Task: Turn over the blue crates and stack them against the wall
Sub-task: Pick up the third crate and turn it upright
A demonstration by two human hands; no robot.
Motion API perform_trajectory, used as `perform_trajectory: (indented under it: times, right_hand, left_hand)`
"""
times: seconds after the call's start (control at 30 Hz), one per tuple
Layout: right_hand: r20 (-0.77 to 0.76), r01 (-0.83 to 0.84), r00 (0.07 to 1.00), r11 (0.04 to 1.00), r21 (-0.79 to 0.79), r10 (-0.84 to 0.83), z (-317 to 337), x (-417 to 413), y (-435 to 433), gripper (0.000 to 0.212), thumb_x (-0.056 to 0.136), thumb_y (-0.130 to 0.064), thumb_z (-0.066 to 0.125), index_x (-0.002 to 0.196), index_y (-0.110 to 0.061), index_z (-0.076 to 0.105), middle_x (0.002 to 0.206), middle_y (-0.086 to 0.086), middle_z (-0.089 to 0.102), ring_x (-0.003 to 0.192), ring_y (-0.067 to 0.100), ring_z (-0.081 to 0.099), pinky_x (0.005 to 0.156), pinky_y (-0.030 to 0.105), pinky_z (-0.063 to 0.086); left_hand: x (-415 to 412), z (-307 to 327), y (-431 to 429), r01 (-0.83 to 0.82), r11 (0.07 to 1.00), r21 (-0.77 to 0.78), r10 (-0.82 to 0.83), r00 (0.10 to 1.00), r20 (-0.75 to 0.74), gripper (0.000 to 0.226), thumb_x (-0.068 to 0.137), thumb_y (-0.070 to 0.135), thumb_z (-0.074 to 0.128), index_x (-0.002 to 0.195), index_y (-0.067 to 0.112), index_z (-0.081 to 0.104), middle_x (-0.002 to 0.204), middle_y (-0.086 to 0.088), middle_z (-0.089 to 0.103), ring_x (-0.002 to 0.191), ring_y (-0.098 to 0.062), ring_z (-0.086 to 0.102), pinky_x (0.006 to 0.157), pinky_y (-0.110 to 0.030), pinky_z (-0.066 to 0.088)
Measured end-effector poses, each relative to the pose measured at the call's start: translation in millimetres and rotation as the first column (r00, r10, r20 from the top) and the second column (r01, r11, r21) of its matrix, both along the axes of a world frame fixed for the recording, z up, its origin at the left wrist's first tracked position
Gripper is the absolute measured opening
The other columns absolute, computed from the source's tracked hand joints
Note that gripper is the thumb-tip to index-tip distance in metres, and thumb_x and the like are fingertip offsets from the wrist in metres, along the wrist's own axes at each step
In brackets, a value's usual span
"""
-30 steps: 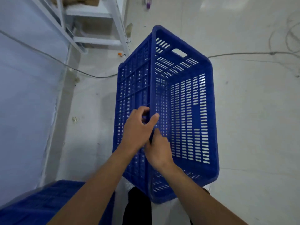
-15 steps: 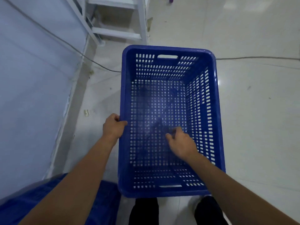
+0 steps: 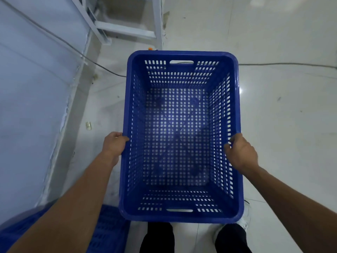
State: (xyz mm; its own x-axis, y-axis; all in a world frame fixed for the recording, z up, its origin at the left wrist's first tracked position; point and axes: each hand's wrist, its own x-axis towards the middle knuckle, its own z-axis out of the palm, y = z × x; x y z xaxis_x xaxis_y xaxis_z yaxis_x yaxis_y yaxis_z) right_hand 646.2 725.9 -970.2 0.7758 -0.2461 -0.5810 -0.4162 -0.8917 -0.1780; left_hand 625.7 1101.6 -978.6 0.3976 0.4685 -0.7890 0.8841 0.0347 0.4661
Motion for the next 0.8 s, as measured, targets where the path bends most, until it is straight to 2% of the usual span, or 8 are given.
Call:
perform_trajectory:
  times: [0.13,0.23,0.33,0.37,0.5,0.67,0.8]
  right_hand:
    - [0.095,0.122,0.988,0.992,0.017,-0.123,-2,11,1,0.027,0.095,-0.026,0.052,0.113,-0.007,0.043,0.11,0.012,0.056,0.085,0.033,0.055,0.076,0.041,0.047]
    - [0.196,0.141,0.971,0.99,-0.008,-0.136,-1,19,-2,0.036,0.093,-0.019,0.052,0.124,-0.002,0.044,0.123,0.015,0.051,0.103,0.034,0.055,0.079,0.042,0.045]
    - [0.173,0.091,0.981,0.996,-0.002,-0.09,-2,25,-6,0.045,0.095,-0.018,0.049,0.136,-0.004,0.04,0.135,0.014,0.047,0.113,0.034,0.054,0.083,0.044,0.046]
    - [0.135,0.084,0.987,0.996,0.012,-0.085,-3,26,-8,0.045,0.095,-0.018,0.048,0.138,-0.005,0.039,0.136,0.014,0.048,0.112,0.035,0.055,0.085,0.045,0.047]
    - [-0.011,0.138,0.99,0.989,0.054,-0.138,-6,31,-14,0.044,0.097,-0.018,0.044,0.14,-0.011,0.036,0.124,0.016,0.061,0.094,0.033,0.06,0.08,0.043,0.05]
    - [-0.046,0.164,0.986,0.984,0.072,-0.161,-10,34,-19,0.039,0.097,-0.019,0.044,0.135,-0.01,0.039,0.12,0.016,0.062,0.091,0.032,0.058,0.081,0.044,0.051]
    - [-0.05,0.139,0.989,0.99,0.035,-0.137,-11,39,-24,0.033,0.096,-0.016,0.043,0.128,-0.006,0.042,0.118,0.02,0.061,0.087,0.033,0.054,0.077,0.039,0.046]
  left_hand:
    - [6,1,1,0.068,0.998,0.013,-0.068,0.998,-0.013,0.025,0.092,0.011,0.062,0.116,0.007,0.059,0.112,-0.012,0.066,0.096,-0.026,0.065,0.09,-0.045,0.057]
    - [12,3,0,0.114,0.992,0.05,-0.115,0.993,0.01,0.029,0.094,0.01,0.059,0.123,0.01,0.055,0.113,-0.009,0.063,0.089,-0.02,0.063,0.079,-0.035,0.056]
    - [19,4,-4,0.141,0.987,0.076,-0.145,0.988,0.047,0.036,0.096,0.008,0.056,0.131,0.014,0.051,0.112,-0.005,0.061,0.083,-0.014,0.062,0.068,-0.027,0.053]
    - [21,5,-6,0.143,0.986,0.081,-0.148,0.987,0.058,0.038,0.096,0.008,0.056,0.132,0.016,0.051,0.112,-0.004,0.06,0.084,-0.014,0.062,0.067,-0.028,0.053]
    - [25,5,-9,0.149,0.982,0.114,-0.156,0.986,0.054,0.04,0.098,0.01,0.054,0.136,0.019,0.05,0.116,-0.005,0.061,0.094,-0.021,0.064,0.083,-0.038,0.057]
    - [26,4,-8,0.158,0.979,0.126,-0.165,0.985,0.044,0.035,0.099,0.009,0.052,0.134,0.016,0.051,0.115,-0.005,0.06,0.095,-0.021,0.062,0.078,-0.035,0.055]
    - [31,6,-7,0.067,0.996,0.064,-0.07,0.997,0.044,0.034,0.098,0.007,0.053,0.131,0.012,0.054,0.118,-0.007,0.064,0.093,-0.02,0.065,0.078,-0.036,0.057]
